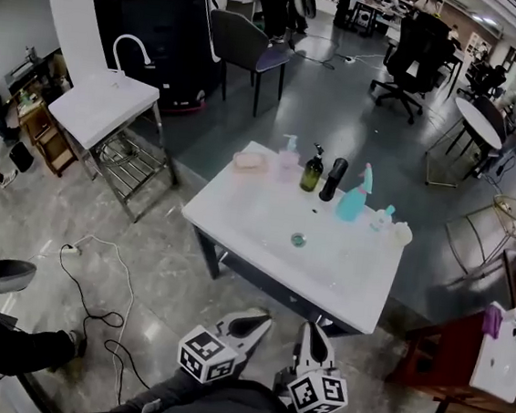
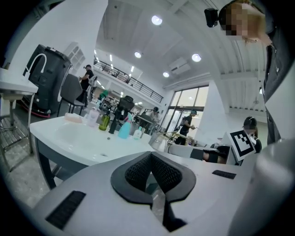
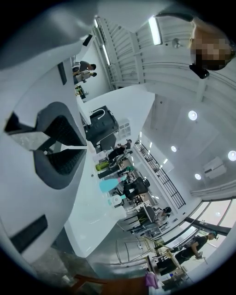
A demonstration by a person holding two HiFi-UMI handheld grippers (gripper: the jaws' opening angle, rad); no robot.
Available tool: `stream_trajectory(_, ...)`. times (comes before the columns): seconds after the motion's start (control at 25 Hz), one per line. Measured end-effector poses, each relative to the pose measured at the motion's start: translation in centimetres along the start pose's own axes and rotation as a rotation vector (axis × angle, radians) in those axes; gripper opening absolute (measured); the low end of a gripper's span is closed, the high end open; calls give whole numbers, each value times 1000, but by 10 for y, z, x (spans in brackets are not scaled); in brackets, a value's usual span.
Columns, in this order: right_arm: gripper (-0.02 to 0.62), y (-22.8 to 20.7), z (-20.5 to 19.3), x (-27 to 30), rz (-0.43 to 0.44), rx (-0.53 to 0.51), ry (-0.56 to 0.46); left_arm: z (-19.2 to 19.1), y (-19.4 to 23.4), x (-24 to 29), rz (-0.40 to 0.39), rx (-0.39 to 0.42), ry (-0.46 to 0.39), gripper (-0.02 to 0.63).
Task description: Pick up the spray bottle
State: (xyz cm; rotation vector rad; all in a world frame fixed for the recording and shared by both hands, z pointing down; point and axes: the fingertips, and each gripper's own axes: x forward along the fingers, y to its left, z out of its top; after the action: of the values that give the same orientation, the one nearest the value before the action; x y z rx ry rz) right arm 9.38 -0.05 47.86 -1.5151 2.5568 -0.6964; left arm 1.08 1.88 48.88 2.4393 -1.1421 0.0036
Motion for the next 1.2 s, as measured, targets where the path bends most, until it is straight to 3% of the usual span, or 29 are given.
stream_trajectory(0.64,12,-45,61,138,-35,2,-17,79,87,110,-79,24,26,6)
stream_trajectory(1.2,12,-77,71,201,-109,14,-44,98,135,179,-183,34,64,6)
